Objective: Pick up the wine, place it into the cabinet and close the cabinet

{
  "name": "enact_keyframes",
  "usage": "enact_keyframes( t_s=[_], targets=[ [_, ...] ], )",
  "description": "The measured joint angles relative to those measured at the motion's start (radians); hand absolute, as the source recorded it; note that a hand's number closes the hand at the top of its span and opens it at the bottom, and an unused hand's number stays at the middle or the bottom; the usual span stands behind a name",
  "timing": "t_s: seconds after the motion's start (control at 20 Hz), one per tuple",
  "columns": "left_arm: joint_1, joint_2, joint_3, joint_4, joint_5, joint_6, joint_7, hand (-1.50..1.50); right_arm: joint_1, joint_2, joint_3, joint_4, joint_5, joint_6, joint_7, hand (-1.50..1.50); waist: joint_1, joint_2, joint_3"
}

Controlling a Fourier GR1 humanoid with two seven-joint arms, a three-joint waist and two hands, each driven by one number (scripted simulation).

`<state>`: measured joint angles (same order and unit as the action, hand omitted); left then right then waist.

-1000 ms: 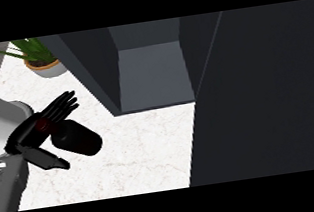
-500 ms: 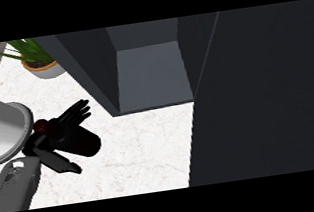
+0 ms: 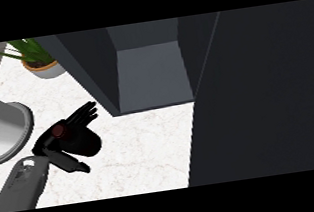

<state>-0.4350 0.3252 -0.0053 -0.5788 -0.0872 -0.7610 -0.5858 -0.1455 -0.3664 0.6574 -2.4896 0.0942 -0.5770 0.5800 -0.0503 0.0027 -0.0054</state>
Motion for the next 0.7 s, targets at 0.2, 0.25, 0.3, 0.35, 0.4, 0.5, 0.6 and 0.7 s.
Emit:
enact_keyframes(
  t_s=[0.2,0.25,0.3,0.35,0.4,0.5,0.6,0.7],
  targets=[
    [-0.006,-0.015,-0.009,0.032,0.016,0.017,-0.029,1.5,-0.003,-0.01,0.009,0.001,-0.002,-0.009,-0.008,-1.5,0.0,0.0,0.0],
    [-0.011,-0.018,-0.013,0.041,0.019,0.017,-0.031,1.5,-0.002,-0.015,0.01,0.001,-0.003,-0.009,-0.01,-1.5,-0.001,0.0,0.0],
    [-0.017,-0.015,-0.013,0.049,0.025,0.014,-0.032,1.5,0.0,-0.017,0.015,0.001,-0.003,-0.013,-0.013,-1.5,-0.002,0.0,0.0],
    [-0.022,-0.016,-0.014,0.055,0.032,0.011,-0.028,1.5,-0.003,-0.022,0.013,0.0,-0.003,-0.015,-0.011,-1.5,-0.001,-0.001,0.0],
    [-0.024,-0.012,-0.016,0.056,0.036,0.012,-0.033,1.5,-0.003,-0.027,0.009,-0.001,-0.003,-0.017,-0.013,-1.5,0.0,-0.001,0.0],
    [-0.027,-0.013,-0.026,0.057,0.034,0.024,-0.053,1.5,0.001,-0.029,0.017,0.0,-0.004,-0.023,-0.021,-1.5,0.002,-0.001,0.0],
    [-0.021,-0.006,-0.034,0.054,0.034,0.036,-0.077,1.5,0.005,-0.039,0.014,-0.002,-0.005,-0.029,-0.023,-1.5,0.002,-0.001,0.0],
    [-0.011,-0.003,-0.049,0.043,0.028,0.056,-0.106,1.5,0.011,-0.047,0.024,-0.004,-0.005,-0.035,-0.026,-1.5,0.001,-0.003,0.0]
  ],
)
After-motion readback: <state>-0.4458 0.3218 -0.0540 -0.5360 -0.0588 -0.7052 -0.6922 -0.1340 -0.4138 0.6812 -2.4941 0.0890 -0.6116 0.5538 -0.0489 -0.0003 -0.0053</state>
